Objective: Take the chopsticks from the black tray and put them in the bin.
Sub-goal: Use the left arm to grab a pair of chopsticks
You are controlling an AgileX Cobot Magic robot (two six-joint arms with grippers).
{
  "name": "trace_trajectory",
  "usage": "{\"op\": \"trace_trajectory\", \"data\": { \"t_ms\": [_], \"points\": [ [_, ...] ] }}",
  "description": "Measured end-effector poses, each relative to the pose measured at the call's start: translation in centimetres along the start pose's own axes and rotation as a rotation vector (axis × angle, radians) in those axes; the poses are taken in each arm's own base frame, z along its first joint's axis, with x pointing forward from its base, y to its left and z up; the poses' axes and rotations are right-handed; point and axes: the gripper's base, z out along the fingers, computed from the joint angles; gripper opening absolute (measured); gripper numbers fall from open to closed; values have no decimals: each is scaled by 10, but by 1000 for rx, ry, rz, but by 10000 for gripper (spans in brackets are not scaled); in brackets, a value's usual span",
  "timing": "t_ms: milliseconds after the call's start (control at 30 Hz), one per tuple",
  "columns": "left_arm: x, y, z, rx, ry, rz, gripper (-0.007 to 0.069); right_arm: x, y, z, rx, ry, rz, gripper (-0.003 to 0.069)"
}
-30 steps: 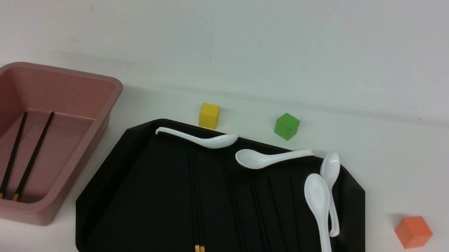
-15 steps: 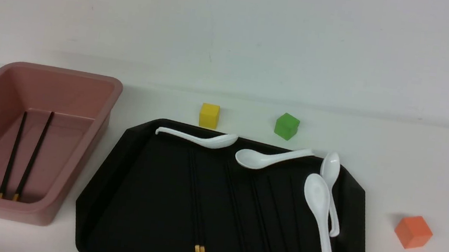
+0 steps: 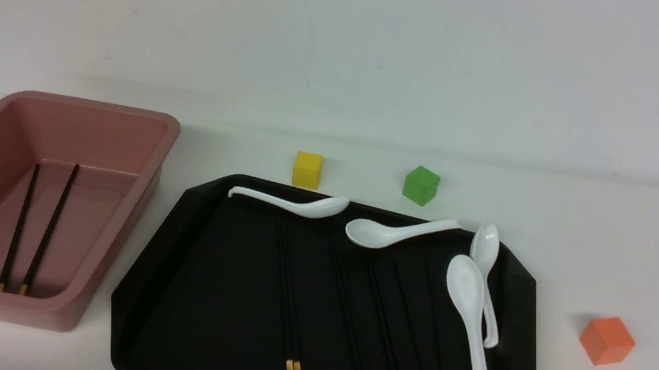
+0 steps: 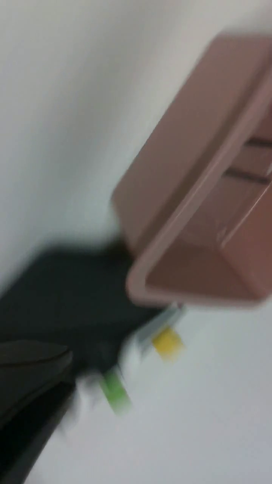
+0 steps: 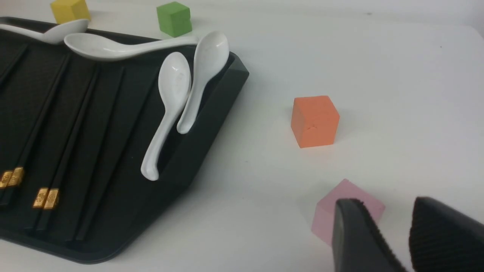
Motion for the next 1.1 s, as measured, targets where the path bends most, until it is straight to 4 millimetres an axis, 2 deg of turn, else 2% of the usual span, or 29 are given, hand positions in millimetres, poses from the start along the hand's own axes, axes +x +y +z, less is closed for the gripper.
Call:
{"op": "trace_trajectory", "data": {
  "t_ms": [133, 200, 300, 467, 633, 733, 767, 800, 867, 900, 967, 1000, 1033, 1067, 1100],
  "points": [
    [-2, -8, 0, 94, -3, -477, 78, 0, 0, 0, 0, 0, 0, 239],
    [-3, -10, -1, 115, 3, -607, 78, 0, 0, 0, 0, 0, 0, 239],
    [-5, -12, -1, 146, 3, -759, 79, 0, 0, 0, 0, 0, 0, 239],
    [-12, -14, -2, 200, -66, -851, 79, 0, 0, 0, 0, 0, 0, 239],
    [-26, -15, -5, 261, -215, -763, 66, 0, 0, 0, 0, 0, 0, 239],
    [-33, -38, -13, 305, -183, -634, 22, 0, 0, 0, 0, 0, 0, 239],
    [-38, -55, -20, 333, -158, -534, -4, 0, 0, 0, 0, 0, 0, 239],
    [-39, -62, -22, 335, -143, -479, -13, 0, 0, 0, 0, 0, 0, 239],
    [-44, -88, -24, 297, -51, -313, -13, 0, 0, 0, 0, 0, 0, 239],
    [-44, -94, -24, 281, -16, -268, -13, 0, 0, 0, 0, 0, 0, 239],
    [-43, -110, -8, 113, 178, -113, -13, 0, 0, 0, 0, 0, 0, 239],
    [-42, -112, -6, 99, 200, -109, -13, 0, 0, 0, 0, 0, 0, 239],
    [-40, -117, 7, -55, 379, 6, -13, 0, 0, 0, 0, 0, 0, 239],
    [-39, -117, 17, -151, 482, 66, -13, 0, 0, 0, 0, 0, 1, 239],
    [-39, -116, 20, -170, 489, 71, -13, 0, 0, 0, 0, 0, 1, 239]
  ]
}}
